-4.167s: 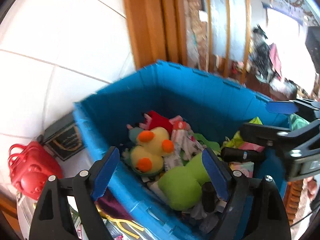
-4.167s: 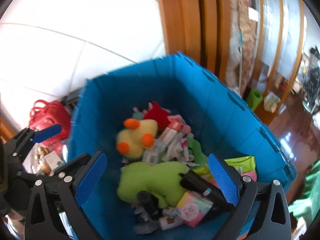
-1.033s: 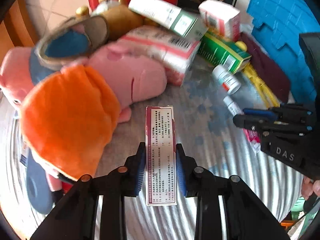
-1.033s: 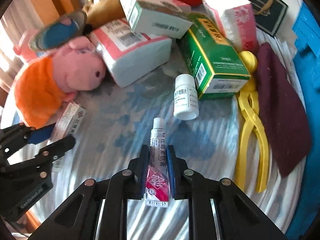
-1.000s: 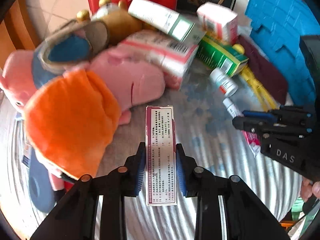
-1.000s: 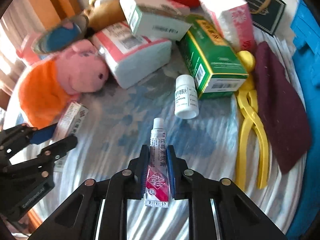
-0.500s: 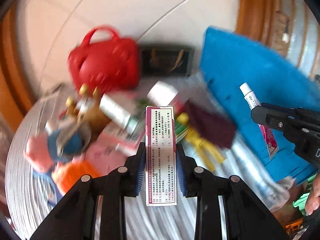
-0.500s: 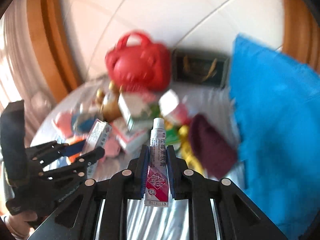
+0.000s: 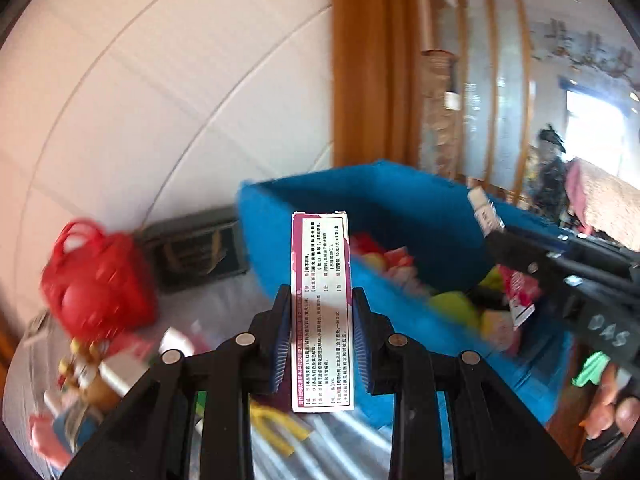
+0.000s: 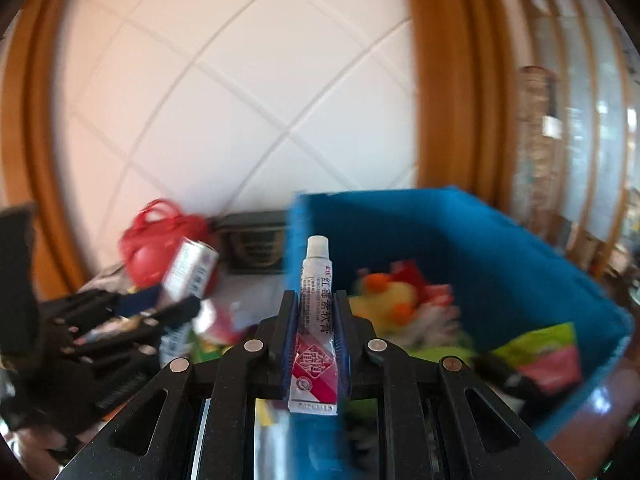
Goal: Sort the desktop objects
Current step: 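Carry the leaflet and tube to the blue crate and release them inside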
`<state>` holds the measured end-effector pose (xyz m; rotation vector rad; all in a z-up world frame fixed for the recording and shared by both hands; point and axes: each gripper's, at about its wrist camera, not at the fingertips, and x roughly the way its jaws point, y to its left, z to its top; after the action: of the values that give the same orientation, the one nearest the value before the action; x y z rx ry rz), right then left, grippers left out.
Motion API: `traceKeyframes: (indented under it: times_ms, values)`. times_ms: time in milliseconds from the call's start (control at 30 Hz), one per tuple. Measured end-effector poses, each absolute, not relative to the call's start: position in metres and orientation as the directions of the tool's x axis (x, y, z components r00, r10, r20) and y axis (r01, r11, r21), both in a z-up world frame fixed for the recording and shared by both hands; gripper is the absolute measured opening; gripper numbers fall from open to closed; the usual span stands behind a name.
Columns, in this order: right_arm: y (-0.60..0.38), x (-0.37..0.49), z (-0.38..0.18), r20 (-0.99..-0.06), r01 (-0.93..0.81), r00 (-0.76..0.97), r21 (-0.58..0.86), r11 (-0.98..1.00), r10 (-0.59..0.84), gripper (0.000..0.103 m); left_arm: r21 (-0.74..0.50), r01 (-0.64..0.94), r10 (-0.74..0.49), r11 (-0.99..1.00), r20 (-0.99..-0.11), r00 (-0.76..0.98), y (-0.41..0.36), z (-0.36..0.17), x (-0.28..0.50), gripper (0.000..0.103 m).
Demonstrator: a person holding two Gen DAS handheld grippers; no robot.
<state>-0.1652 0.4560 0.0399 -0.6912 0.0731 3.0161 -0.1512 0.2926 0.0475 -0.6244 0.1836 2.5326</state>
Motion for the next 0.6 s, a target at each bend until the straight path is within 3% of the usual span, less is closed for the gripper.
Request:
traceKeyframes:
  times_ms: [233,600]
  values:
    - [0.541,-0.159,0.028,-0.476,-0.215,-0.862,0.031,-0.976,0.175,0.017,0.065,-0.621,0.509,-0.781,-0.510,-0.694,0.384,0.060,-0.150,0.028]
    - [0.602,-0.163,0.003,-0.521,-0.260,-0.826,0.016,-0.965,0.214,0.017,0.124,-0.658,0.497,-0.743,-0.557,-0.665,0.444,0.055,-0.150,0.028]
